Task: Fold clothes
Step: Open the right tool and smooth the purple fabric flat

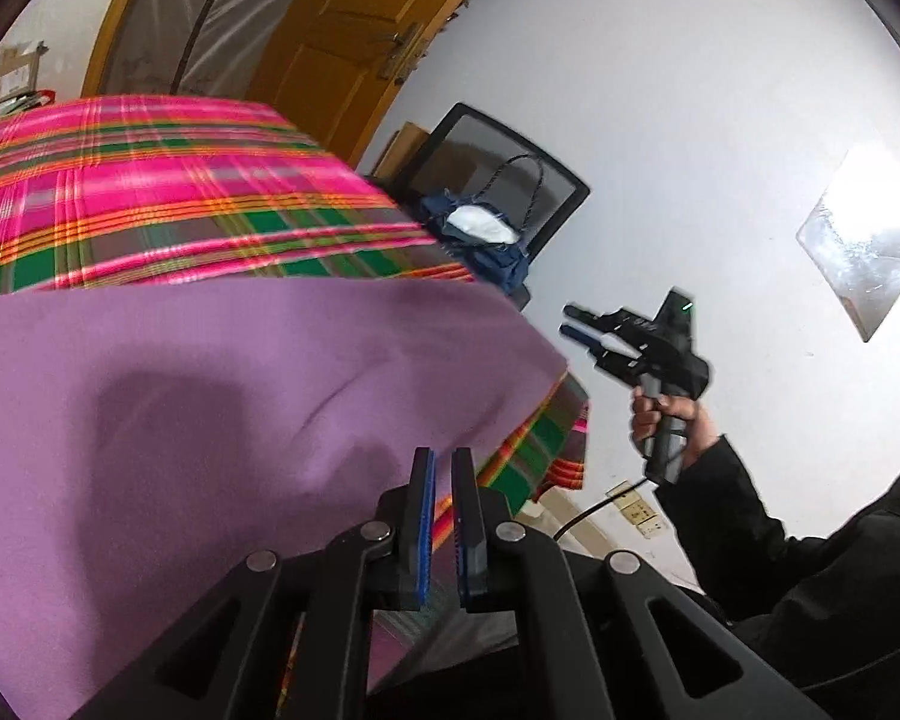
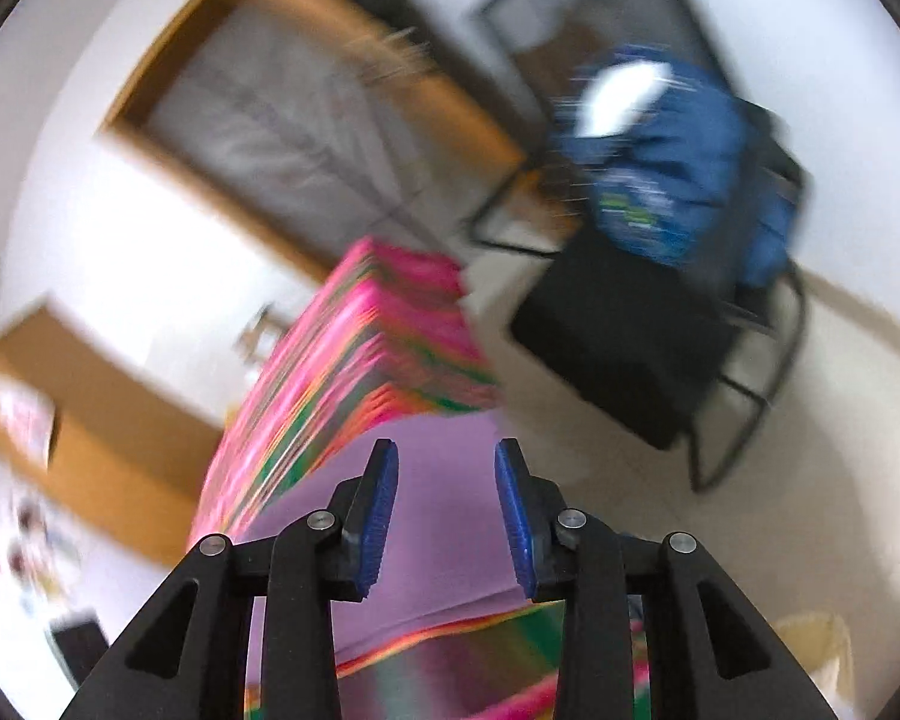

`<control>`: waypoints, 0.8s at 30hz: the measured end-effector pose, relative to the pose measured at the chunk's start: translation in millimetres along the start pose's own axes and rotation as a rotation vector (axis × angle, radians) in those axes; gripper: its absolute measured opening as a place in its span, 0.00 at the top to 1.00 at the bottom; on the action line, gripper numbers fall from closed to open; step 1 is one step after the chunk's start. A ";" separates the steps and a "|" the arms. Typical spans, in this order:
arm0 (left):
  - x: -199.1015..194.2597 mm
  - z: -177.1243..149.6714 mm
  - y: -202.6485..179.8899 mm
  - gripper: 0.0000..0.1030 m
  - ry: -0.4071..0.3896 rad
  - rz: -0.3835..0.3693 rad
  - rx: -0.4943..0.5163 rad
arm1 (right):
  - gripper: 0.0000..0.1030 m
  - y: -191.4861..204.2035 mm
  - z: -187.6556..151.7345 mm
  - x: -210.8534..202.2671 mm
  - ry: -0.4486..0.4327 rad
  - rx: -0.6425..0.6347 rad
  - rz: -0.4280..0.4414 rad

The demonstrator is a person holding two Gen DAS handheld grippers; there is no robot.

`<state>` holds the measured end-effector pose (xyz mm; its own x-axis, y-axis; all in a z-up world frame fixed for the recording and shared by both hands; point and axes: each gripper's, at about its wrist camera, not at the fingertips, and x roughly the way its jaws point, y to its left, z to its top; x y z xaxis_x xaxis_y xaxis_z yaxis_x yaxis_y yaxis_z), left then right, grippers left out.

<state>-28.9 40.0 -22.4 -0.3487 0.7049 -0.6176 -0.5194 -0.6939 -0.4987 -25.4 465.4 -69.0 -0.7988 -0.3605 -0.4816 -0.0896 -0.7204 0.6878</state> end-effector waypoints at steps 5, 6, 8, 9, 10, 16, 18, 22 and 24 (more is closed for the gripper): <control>20.1 -13.6 12.4 0.96 0.046 0.040 -0.013 | 0.66 68.8 -39.2 31.3 0.102 -0.310 -0.001; 19.7 -14.0 13.5 0.96 0.044 0.036 -0.015 | 0.65 80.1 -48.4 35.3 0.118 -0.381 -0.012; 15.2 -11.9 15.0 0.96 0.030 0.055 -0.013 | 0.65 96.8 -62.2 42.9 0.134 -0.504 -0.070; 12.7 -10.7 15.7 0.96 0.022 0.066 -0.012 | 0.65 103.1 -67.2 46.0 0.138 -0.551 -0.096; 10.3 -9.5 16.5 0.96 0.014 0.076 -0.010 | 0.65 109.3 -69.8 47.1 0.138 -0.583 -0.096; -18.2 -6.9 45.1 0.96 -0.050 0.143 -0.087 | 0.65 148.9 -60.5 69.4 0.168 -0.784 -0.047; -24.7 -8.8 50.9 0.96 -0.065 0.152 -0.106 | 0.65 159.6 -53.6 83.5 0.212 -0.848 -0.031; -32.3 -15.1 57.4 0.96 -0.081 0.163 -0.122 | 0.65 168.9 -40.7 116.0 0.307 -0.927 -0.019; -32.8 -16.7 58.6 0.96 -0.082 0.169 -0.128 | 0.65 174.5 -44.1 128.2 0.364 -0.967 -0.013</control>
<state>-34.9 -26.3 -41.5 -0.4869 0.5833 -0.6502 -0.3473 -0.8123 -0.4686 -117.2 267.4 -34.7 -0.5583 -0.3913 -0.7316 0.5481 -0.8359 0.0288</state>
